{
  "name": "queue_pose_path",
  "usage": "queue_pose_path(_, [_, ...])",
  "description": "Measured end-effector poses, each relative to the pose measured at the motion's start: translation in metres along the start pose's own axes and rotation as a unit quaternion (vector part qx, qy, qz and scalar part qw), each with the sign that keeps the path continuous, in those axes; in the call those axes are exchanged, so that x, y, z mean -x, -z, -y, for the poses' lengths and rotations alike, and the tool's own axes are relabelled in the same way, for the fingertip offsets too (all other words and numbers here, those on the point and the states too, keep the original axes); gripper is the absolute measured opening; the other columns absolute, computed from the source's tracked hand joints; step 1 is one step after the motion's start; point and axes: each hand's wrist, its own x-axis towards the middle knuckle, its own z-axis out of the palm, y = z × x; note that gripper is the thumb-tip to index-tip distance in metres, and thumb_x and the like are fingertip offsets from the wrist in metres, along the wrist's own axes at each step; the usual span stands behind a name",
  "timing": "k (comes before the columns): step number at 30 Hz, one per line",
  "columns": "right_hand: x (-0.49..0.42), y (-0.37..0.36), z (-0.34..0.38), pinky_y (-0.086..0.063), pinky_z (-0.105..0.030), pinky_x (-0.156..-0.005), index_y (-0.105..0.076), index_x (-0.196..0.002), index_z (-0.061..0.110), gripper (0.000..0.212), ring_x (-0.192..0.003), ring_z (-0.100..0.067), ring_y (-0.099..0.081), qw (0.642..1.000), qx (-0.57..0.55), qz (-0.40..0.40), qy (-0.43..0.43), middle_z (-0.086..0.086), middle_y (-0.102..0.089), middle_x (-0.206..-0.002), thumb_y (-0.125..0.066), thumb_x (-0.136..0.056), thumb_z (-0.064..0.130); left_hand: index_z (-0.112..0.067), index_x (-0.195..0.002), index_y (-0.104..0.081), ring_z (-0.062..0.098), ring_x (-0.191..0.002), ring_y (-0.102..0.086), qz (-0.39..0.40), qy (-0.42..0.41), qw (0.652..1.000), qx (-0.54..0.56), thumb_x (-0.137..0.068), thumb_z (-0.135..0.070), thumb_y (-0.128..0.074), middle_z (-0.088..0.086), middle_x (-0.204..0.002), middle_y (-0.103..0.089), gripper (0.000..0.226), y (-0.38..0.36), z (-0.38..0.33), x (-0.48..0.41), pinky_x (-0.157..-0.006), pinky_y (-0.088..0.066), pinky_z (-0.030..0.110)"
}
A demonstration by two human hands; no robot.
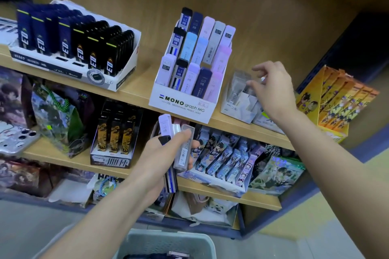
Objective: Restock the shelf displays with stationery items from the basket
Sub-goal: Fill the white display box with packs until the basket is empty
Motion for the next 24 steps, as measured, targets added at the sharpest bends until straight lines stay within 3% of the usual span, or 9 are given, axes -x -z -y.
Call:
queue_pose_path(2, [0.021, 0.004, 0.015, -0.038, -0.015, -0.068, -0.055, -0.105, 0.014, 0.013, -0.076, -0.007, -0.049, 0.996, -0.075, -0.046, -0.006, 0.001, -0.053, -0.094, -0.058, -0.093, 0.017, -0.003, -0.094, -0.068, 0.010, -0.047, -0.057, -0.004, 0.007, 1.000, -0.002, -0.089, -0.027, -0.062, -0.002, -0.063, -0.069, 0.025, 0.001, 0.001, 0.001, -0.050, -0.053, 0.022])
queue_pose_path(4, [0.051, 0.007, 0.031, -0.038, -0.010, -0.064, -0.052, -0.094, 0.023, 0.004, -0.070, 0.004, -0.048, 0.988, -0.149, -0.013, -0.023, 0.010, -0.054, -0.085, -0.053, -0.095, 0.019, -0.004, -0.091, -0.069, 0.010, -0.046, -0.058, -0.012, 0.029, 0.999, 0.014, -0.087, -0.029, -0.064, 0.000, -0.063, -0.069, 0.025, 0.003, 0.002, 0.001, -0.050, -0.054, 0.022])
queue_pose_path(6, [0.080, 0.006, 0.046, -0.041, -0.010, -0.064, -0.053, -0.090, 0.029, 0.009, -0.071, 0.007, -0.052, 0.975, -0.184, 0.116, -0.054, 0.014, -0.058, -0.086, -0.049, -0.097, 0.028, -0.001, -0.094, -0.068, 0.011, -0.044, -0.055, -0.009, 0.051, 0.998, 0.026, -0.087, -0.028, -0.065, 0.001, -0.058, -0.066, 0.028, 0.002, 0.003, 0.002, -0.046, -0.052, 0.021])
queue_pose_path(8, [0.102, 0.000, 0.057, -0.043, -0.012, -0.061, -0.060, -0.090, 0.029, 0.016, -0.061, 0.005, -0.054, 0.938, -0.222, 0.249, -0.098, 0.006, -0.066, -0.087, -0.048, -0.097, 0.037, 0.002, -0.099, -0.066, 0.012, -0.043, -0.053, 0.003, 0.066, 0.998, 0.024, -0.087, -0.027, -0.065, 0.001, -0.056, -0.064, 0.031, 0.000, 0.005, 0.003, -0.043, -0.049, 0.021])
queue_pose_path(12, [0.119, -0.008, 0.064, -0.042, -0.014, -0.052, -0.069, -0.089, 0.024, 0.016, -0.055, 0.002, -0.053, 0.852, -0.334, 0.359, -0.185, 0.005, -0.067, -0.066, -0.054, -0.096, 0.026, 0.001, -0.092, -0.066, 0.013, -0.043, -0.052, 0.028, 0.092, 0.995, -0.002, -0.084, -0.029, -0.067, 0.002, -0.055, -0.063, 0.032, -0.002, 0.011, 0.007, -0.042, -0.048, 0.021])
queue_pose_path(14, [0.119, -0.009, 0.062, -0.044, -0.014, -0.054, -0.071, -0.093, 0.018, 0.016, -0.061, 0.000, -0.059, 0.828, -0.369, 0.362, -0.215, 0.001, -0.067, -0.068, -0.055, -0.096, 0.020, 0.001, -0.091, -0.066, 0.013, -0.043, -0.052, 0.033, 0.104, 0.994, -0.004, -0.083, -0.031, -0.067, 0.002, -0.055, -0.062, 0.033, -0.001, 0.013, 0.007, -0.043, -0.048, 0.022])
queue_pose_path(19, [0.114, -0.005, 0.052, -0.051, -0.014, -0.063, -0.071, -0.097, 0.007, 0.019, -0.067, -0.007, -0.064, 0.814, -0.422, 0.280, -0.283, -0.010, -0.070, -0.087, -0.058, -0.094, 0.020, -0.002, -0.105, -0.067, 0.012, -0.041, -0.043, 0.064, 0.113, 0.991, 0.016, -0.084, -0.028, -0.066, 0.003, -0.064, -0.067, 0.034, 0.001, 0.013, 0.007, -0.041, -0.042, 0.021])
queue_pose_path(24, [0.117, 0.000, 0.050, -0.053, -0.015, -0.064, -0.071, -0.093, 0.009, 0.012, -0.073, -0.010, -0.069, 0.798, -0.437, 0.297, -0.289, -0.009, -0.073, -0.088, -0.062, -0.091, 0.018, 0.004, -0.102, -0.064, 0.013, -0.037, -0.039, 0.067, 0.118, 0.991, -0.003, -0.083, -0.026, -0.066, 0.007, -0.064, -0.069, 0.036, -0.001, 0.017, 0.003, -0.038, -0.040, 0.022])
